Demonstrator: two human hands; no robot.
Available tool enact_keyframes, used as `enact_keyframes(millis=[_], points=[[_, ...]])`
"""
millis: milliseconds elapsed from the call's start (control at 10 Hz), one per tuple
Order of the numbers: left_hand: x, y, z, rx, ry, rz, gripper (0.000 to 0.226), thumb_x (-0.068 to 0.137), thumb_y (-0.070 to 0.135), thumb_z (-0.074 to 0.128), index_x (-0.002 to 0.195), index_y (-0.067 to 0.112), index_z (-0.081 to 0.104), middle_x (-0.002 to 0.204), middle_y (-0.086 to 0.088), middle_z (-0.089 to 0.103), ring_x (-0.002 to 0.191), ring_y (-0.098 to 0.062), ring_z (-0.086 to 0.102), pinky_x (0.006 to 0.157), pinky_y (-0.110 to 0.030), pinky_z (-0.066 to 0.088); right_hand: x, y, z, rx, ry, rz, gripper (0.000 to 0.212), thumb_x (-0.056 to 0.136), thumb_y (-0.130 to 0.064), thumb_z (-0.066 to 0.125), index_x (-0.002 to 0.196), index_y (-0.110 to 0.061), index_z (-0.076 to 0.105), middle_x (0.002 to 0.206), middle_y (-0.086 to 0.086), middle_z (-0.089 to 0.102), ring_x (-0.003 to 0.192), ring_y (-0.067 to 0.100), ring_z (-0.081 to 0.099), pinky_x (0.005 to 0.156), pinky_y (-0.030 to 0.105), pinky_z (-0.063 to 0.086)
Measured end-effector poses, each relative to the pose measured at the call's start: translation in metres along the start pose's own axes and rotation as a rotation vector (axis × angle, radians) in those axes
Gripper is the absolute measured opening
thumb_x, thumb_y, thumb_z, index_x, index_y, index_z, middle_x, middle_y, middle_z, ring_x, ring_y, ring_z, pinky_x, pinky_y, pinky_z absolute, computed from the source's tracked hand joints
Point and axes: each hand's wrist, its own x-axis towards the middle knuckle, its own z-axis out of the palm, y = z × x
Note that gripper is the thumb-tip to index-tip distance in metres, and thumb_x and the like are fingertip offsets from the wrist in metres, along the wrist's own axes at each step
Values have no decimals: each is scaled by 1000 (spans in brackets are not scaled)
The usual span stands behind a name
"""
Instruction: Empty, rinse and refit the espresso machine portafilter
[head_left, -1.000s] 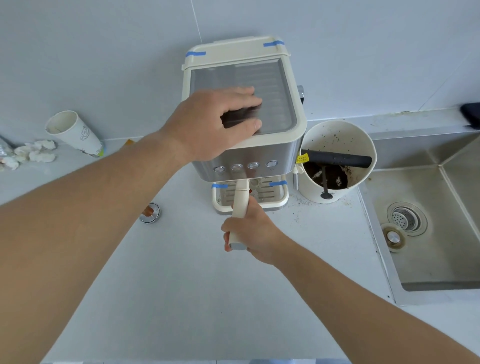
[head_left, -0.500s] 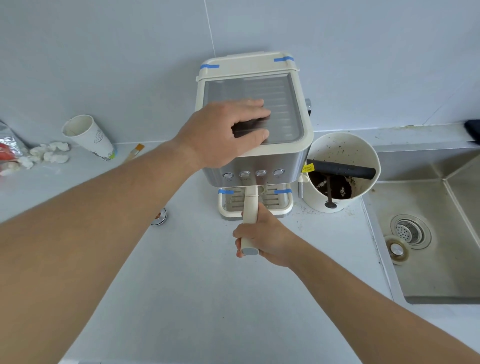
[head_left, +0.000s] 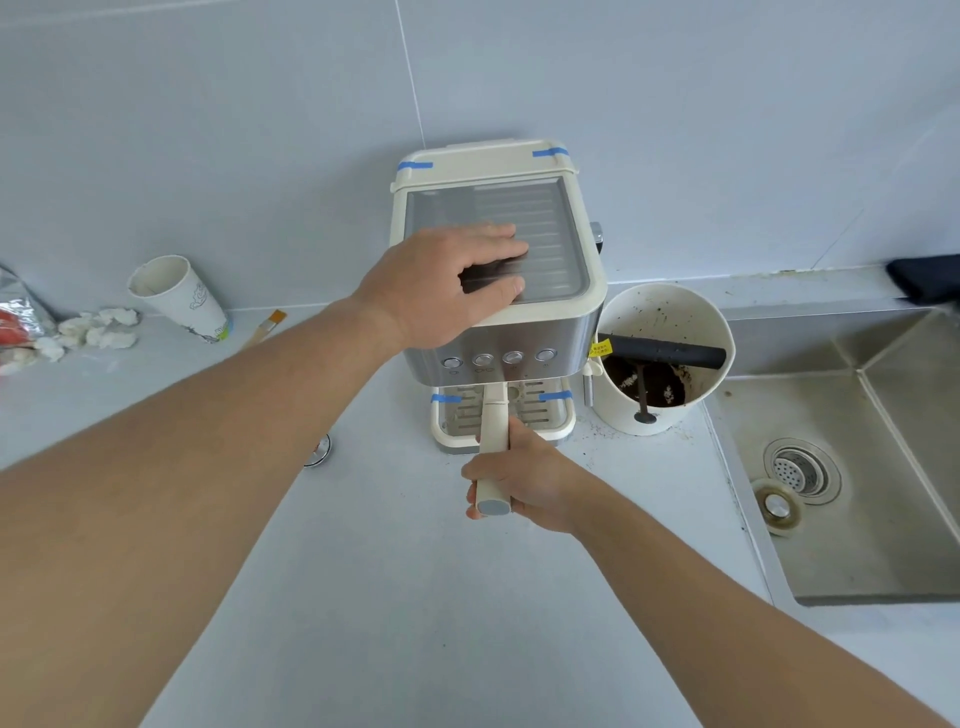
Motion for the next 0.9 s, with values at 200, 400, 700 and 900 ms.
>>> enact_keyframes(millis=[200,400,700,900], points=[[-2,4,1,15,24,-18,46,84,50,54,128,36,61,144,17,51,133,-4,46,111,-35,38,-12,4,-11,-63,144,-42,45,91,-4,64,134,-16,58,109,11,68,96,30,70,84,40,61],[-7,14,-1,50,61,-28,30,90,36,58,118,29,68,134,11,62,126,-8,53,101,-30,44,-44,-14,-23,-7,208,-89,25,97,-16,60,119,-11,68,114,13,75,102,27,73,91,36,58],[-14,29,-4,184,30,-72,30,86,41,45,79,17,60,80,4,61,75,-18,57,66,-43,52,-148,-87,-31,186,251,-438,23,100,-12,53,109,-1,71,106,15,77,97,28,75,86,36,61],[-8,42,-35,277,8,-58,41,93,46,51,129,28,59,140,7,56,129,-19,49,107,-36,37,-256,-164,-20,70,266,-956,30,90,-16,52,84,-14,82,99,14,79,93,31,76,73,34,62]])
